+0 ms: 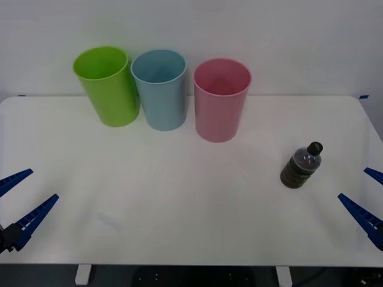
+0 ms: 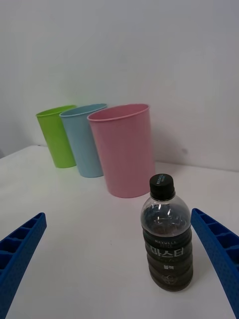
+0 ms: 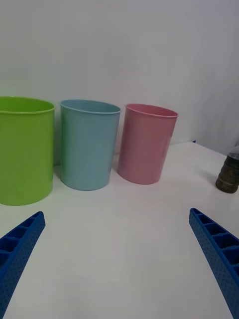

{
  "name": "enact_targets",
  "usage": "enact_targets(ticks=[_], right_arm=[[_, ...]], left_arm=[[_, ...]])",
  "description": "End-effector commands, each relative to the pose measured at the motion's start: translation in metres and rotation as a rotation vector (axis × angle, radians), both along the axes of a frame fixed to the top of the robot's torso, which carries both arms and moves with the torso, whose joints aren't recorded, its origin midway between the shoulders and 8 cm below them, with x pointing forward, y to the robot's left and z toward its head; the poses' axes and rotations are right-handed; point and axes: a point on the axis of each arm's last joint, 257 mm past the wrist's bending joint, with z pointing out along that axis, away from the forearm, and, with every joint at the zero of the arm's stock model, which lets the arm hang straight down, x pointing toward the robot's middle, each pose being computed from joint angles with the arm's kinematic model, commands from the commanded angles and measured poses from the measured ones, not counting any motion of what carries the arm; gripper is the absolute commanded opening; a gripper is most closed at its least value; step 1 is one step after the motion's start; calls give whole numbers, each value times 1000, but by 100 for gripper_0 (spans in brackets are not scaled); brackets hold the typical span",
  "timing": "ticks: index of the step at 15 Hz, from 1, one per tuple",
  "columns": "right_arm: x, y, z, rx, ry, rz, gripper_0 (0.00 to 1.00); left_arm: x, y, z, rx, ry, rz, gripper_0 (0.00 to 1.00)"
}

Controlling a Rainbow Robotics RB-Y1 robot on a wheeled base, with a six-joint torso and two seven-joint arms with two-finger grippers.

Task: Grasp the object on the table and drop it into the matching bin: aluminum can to the light blue bin, PET bottle to the pink bin.

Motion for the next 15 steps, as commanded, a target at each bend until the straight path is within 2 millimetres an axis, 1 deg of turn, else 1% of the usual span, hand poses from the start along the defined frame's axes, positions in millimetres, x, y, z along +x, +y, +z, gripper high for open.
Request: enact_targets(ticks=[1,2,3,8,11,15], right_arm=[[0,0,0,0,0,0,100],[0,0,0,0,0,0,100],[-4,-2,-13,36,25,-28,100],[0,-4,-15,31,25,-54,100],[6,-8,-24,18,40,-92,100],[8,-12,-40,-9,60,-113,100]], left_arm=[[0,0,0,0,0,0,100],[0,0,0,0,0,0,100],[0,0,0,0,0,0,100],[0,0,0,0,0,0,100],[0,0,0,0,0,0,100],[0,0,0,0,0,0,100]])
